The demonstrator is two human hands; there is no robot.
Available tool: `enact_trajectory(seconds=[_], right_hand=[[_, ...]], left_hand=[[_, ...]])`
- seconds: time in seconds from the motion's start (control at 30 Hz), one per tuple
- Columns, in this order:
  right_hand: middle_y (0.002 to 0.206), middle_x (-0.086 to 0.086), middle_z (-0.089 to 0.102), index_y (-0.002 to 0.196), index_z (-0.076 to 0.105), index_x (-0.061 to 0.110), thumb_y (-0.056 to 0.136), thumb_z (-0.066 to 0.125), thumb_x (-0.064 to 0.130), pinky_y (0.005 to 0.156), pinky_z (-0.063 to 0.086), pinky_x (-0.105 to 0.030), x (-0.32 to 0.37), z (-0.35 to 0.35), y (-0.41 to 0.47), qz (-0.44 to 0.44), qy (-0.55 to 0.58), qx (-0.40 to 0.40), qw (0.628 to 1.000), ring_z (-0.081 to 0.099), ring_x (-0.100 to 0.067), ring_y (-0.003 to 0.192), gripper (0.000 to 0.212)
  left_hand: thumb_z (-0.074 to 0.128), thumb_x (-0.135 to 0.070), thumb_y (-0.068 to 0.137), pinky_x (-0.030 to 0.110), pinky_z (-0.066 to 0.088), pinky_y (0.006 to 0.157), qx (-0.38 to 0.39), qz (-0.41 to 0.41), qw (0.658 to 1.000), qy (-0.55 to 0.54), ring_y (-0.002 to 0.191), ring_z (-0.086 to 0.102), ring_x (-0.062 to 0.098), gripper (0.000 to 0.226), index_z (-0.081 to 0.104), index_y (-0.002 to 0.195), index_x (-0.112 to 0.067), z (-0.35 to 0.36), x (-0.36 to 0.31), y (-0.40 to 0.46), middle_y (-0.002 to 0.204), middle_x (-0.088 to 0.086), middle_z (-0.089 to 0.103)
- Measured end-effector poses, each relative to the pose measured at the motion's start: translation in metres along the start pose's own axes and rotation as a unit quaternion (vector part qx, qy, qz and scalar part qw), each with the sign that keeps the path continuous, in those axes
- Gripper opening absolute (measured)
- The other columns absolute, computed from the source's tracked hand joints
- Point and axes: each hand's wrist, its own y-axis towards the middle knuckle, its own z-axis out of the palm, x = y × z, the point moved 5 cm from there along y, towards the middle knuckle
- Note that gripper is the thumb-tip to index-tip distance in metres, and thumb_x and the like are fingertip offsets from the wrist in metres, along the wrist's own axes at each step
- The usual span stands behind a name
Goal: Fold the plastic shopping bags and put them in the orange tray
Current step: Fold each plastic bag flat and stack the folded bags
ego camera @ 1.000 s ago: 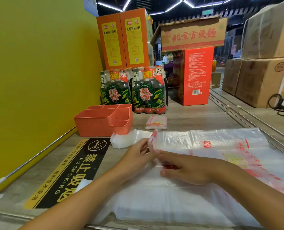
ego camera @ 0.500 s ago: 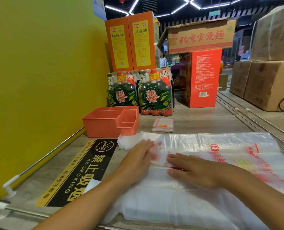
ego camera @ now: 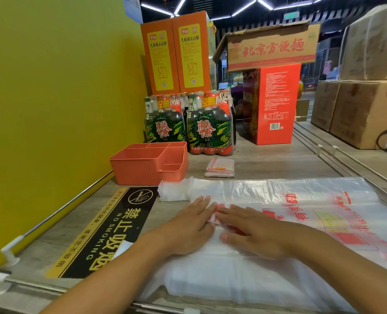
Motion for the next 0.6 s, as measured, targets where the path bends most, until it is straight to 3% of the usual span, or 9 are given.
enact_trajectory(seconds=[0.1,0.2,0.27,0.33,0.4,0.5,0.6], right_hand=[[0.167,0.018,-0.003,0.160,0.009,0.036,0.105,0.030,0.057,0.125,-0.006,-0.030,0.000,0.001,0.002,0.006,-0.007,0.007,1.000,-0.009,-0.004,0.153,0.063],[0.167,0.018,-0.002,0.160,0.009,0.036,0.104,0.030,0.058,0.125,-0.006,-0.031,-0.001,0.001,0.002,0.007,-0.003,0.011,1.000,-0.009,-0.003,0.153,0.064],[0.167,0.019,-0.002,0.160,0.008,0.036,0.104,0.029,0.059,0.125,-0.006,-0.032,-0.003,0.003,0.003,0.007,0.005,0.013,1.000,-0.010,-0.002,0.152,0.065],[0.166,0.021,-0.004,0.161,0.007,0.037,0.103,0.029,0.061,0.125,-0.006,-0.032,-0.005,0.003,0.003,0.007,0.010,0.013,1.000,-0.011,-0.001,0.152,0.066],[0.166,0.021,-0.006,0.160,0.006,0.038,0.102,0.029,0.063,0.125,-0.006,-0.032,-0.008,0.003,0.003,0.000,0.011,0.006,1.000,-0.010,0.000,0.152,0.068],[0.166,0.019,-0.005,0.160,0.006,0.039,0.102,0.033,0.063,0.125,-0.005,-0.029,-0.009,0.003,0.006,-0.017,0.025,-0.018,0.999,-0.007,0.002,0.151,0.069],[0.166,0.021,-0.002,0.159,0.007,0.043,0.101,0.037,0.063,0.126,-0.002,-0.031,-0.007,0.002,0.008,-0.031,0.045,-0.037,0.998,-0.006,0.005,0.150,0.068]], left_hand=[[0.031,-0.049,0.105,0.035,-0.008,0.124,-0.007,-0.058,0.998,0.018,0.151,-0.026,0.016,0.070,-0.007,0.161,-0.027,0.001,0.006,0.000,0.167,0.004,-0.020],[0.035,-0.057,0.101,0.039,-0.004,0.126,-0.024,-0.092,0.995,0.015,0.152,-0.023,0.018,0.082,-0.009,0.160,-0.020,0.001,0.014,-0.001,0.168,0.006,-0.012],[0.044,-0.054,0.099,0.040,0.005,0.126,-0.074,-0.081,0.994,-0.028,0.154,-0.013,0.015,0.084,-0.002,0.161,-0.021,-0.005,0.013,-0.001,0.169,0.002,0.001],[0.055,-0.044,0.097,0.024,0.018,0.121,-0.155,-0.062,0.978,-0.126,0.151,0.010,0.010,0.079,0.011,0.160,-0.026,-0.017,0.008,-0.002,0.161,-0.006,0.021],[0.063,-0.032,0.097,0.004,0.032,0.101,-0.215,-0.045,0.933,-0.286,0.136,0.038,0.005,0.068,0.025,0.154,-0.036,-0.025,0.005,-0.001,0.146,-0.015,0.039],[0.068,-0.029,0.094,0.010,0.047,0.088,-0.207,-0.021,0.856,-0.473,0.122,0.059,0.005,0.062,0.036,0.146,-0.037,-0.021,0.007,0.005,0.137,-0.011,0.057],[0.060,-0.017,0.099,0.010,0.046,0.070,-0.223,-0.027,0.867,-0.445,0.081,0.063,-0.004,0.042,0.048,0.139,-0.026,-0.022,-0.001,0.002,0.094,0.002,0.070]])
